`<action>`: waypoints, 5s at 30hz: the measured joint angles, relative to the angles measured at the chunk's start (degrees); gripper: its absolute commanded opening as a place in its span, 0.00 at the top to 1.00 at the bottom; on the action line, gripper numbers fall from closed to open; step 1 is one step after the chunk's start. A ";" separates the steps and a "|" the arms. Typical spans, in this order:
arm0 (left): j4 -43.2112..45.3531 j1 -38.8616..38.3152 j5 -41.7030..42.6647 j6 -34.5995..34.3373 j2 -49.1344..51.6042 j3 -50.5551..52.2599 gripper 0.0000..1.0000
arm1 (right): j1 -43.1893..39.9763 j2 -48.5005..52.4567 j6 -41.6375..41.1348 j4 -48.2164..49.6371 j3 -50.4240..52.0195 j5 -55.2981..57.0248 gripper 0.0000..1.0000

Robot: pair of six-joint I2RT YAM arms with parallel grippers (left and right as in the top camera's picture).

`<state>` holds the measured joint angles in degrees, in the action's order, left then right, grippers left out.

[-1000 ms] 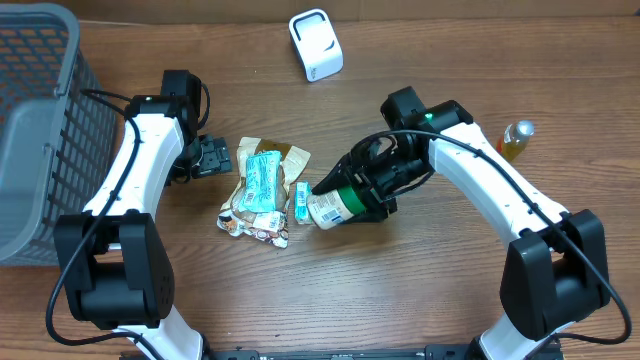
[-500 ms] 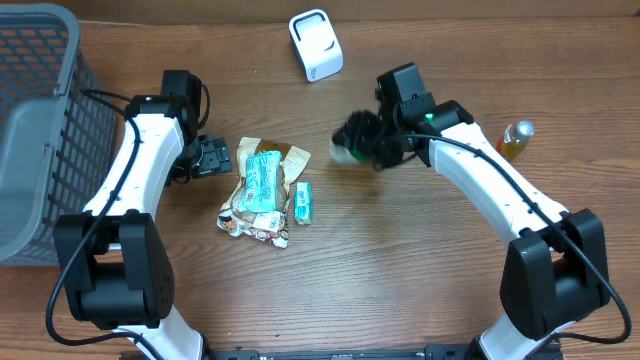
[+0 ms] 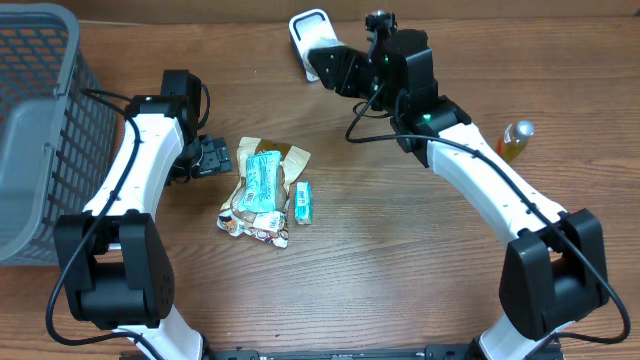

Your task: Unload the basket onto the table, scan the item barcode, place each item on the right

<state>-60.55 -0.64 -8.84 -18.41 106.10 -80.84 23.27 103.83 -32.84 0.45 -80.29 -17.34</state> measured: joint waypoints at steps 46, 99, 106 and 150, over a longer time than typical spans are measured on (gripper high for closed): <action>-0.04 0.00 0.00 0.00 0.00 0.00 0.00 | 0.46 40.00 33.92 13.33 -40.04 19.74 0.93; -0.07 0.00 0.00 0.00 0.00 -0.07 0.00 | -9.64 11.39 23.32 -78.90 -33.68 19.89 0.81; 0.00 0.00 0.00 0.00 0.00 -0.07 0.00 | -13.31 12.07 21.46 -78.09 -20.76 20.20 0.73; -0.04 0.00 0.00 0.00 0.00 -0.07 0.00 | -15.76 12.07 20.85 -41.18 -4.66 9.49 0.00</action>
<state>-60.60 -0.64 -8.84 -18.41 106.10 -80.90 7.51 115.90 -11.99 -40.73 -84.95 -7.86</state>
